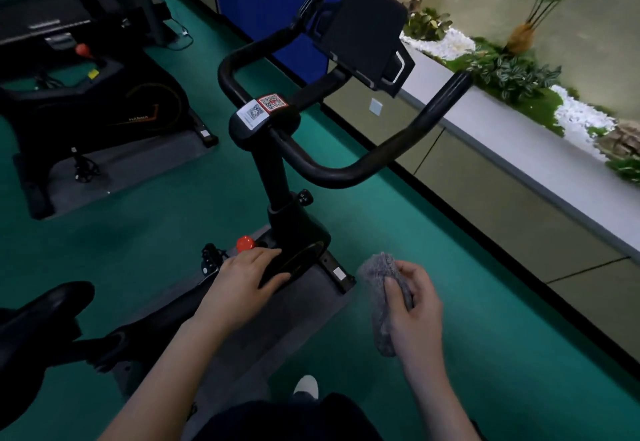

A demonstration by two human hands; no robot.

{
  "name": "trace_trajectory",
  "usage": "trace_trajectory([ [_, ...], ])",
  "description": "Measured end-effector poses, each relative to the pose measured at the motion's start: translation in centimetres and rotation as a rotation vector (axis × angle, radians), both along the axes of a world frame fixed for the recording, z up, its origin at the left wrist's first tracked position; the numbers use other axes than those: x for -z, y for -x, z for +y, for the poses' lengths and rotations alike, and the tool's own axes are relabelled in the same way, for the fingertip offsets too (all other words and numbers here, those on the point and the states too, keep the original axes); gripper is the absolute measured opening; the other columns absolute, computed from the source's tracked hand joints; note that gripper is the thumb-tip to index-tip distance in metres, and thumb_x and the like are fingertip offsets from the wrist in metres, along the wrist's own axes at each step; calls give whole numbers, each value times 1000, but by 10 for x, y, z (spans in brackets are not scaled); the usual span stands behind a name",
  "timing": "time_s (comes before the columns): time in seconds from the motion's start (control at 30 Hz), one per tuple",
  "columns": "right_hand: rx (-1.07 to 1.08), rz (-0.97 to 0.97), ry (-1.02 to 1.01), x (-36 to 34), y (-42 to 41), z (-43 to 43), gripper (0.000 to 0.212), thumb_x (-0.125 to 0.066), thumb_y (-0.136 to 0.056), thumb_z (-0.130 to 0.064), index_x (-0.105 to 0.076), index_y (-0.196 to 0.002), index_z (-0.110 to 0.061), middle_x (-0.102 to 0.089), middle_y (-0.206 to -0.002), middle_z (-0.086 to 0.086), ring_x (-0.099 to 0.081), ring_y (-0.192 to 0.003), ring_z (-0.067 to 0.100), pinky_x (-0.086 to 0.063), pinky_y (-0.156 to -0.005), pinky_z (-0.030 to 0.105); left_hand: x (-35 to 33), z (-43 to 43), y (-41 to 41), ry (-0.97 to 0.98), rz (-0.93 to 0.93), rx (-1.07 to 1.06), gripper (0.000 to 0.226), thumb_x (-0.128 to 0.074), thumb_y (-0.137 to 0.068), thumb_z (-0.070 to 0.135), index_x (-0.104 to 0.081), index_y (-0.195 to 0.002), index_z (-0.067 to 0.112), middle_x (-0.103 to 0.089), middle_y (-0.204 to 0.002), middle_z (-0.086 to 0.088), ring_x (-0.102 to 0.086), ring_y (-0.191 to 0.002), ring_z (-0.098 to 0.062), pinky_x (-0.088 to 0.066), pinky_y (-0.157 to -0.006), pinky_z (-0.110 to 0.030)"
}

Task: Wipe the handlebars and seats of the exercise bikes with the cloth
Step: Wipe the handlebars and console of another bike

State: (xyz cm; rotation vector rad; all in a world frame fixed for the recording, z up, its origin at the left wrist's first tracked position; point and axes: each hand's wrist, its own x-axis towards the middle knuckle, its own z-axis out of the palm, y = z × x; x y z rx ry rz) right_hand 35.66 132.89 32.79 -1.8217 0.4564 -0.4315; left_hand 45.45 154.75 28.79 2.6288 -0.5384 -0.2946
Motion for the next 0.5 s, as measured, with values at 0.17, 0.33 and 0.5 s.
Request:
trace_trajectory([
  [0.17,-38,-24,-33,-6,-23,7,29,-56,-91,1,-59,-90,-28,-67,-91,-22,-63,-87,-4,-44,-72,5,-11,5,-17,29,-40,-43,49,-48,-92,48,-48,-135,23,-53,-131,7,-46,-123,-15,-36,-104,-37],
  [0.33,-31,-74,-11,-18,-49,16,33,-57,-90,3,-59,-91,-30,-67,-89,-24,-63,-85,-5,-44,-71,4,-23,13,-47,101,-121,-60,45,-54,-92,41,-51,-132,21,-55,-129,5,-48,-120,-17,-33,-102,-35],
  [0.5,21,-132,-26,-31,-78,32,33,-57,-89,4,-62,-90,-29,-69,-90,-20,-64,-84,-3,-45,-71,6,-37,16,-88,170,-187,41,43,-55,-92,36,-54,-131,18,-57,-126,4,-53,-117,-17,-41,-101,-39],
])
